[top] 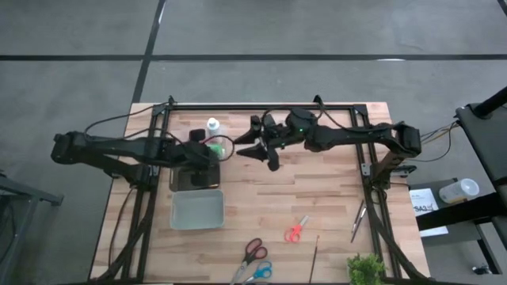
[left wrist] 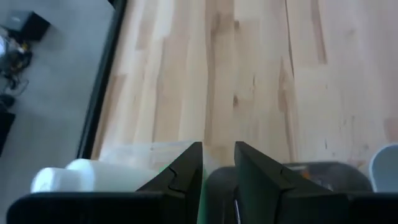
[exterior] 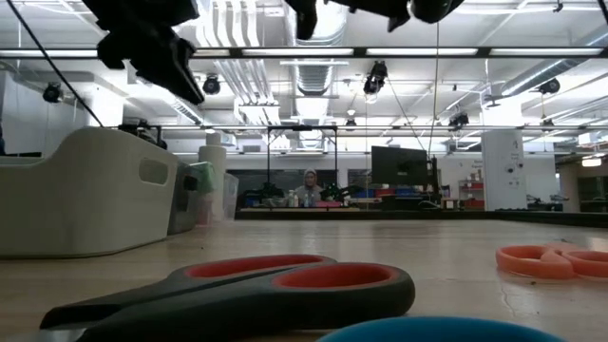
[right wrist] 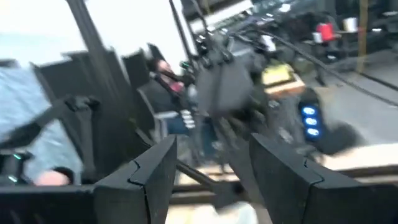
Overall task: Pick & Place Paint Supplies
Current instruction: Put the left silver makeup brush into the black bin
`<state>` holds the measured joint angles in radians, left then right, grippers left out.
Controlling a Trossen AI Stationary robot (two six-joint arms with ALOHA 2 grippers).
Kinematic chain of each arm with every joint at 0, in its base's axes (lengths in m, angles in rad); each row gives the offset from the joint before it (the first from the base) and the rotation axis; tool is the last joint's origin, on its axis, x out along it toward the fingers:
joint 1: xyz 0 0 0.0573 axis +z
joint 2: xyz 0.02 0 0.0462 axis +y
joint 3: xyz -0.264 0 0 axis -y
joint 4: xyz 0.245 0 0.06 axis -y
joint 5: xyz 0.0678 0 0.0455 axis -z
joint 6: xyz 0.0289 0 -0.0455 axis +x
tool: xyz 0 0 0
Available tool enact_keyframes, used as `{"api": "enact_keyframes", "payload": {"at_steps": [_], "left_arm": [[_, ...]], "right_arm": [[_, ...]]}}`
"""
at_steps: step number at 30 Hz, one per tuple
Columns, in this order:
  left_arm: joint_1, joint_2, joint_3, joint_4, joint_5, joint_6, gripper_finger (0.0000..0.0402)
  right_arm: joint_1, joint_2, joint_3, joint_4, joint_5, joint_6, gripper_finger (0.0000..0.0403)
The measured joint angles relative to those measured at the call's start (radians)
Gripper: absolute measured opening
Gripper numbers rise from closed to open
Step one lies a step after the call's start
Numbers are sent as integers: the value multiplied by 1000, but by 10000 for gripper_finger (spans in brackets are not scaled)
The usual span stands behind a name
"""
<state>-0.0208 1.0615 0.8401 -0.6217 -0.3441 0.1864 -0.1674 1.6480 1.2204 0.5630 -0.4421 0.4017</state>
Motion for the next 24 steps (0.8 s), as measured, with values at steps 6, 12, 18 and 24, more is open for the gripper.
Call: {"api": "enact_keyframes", "payload": {"at_steps": [6,12,18,24], "left_arm": [[0,-163,-77,146,0,23,100],[0,-324,-202,419,1,101,100],[0,-421,-379,824,99,261,100],[3,-433,-547,1162,180,366,100]], "right_arm": [[-1,-180,-101,-251,121,-127,196],[14,-403,-233,-500,300,-132,196],[26,-573,-372,-655,402,11,196],[26,-666,-461,-731,421,104,196]]}}
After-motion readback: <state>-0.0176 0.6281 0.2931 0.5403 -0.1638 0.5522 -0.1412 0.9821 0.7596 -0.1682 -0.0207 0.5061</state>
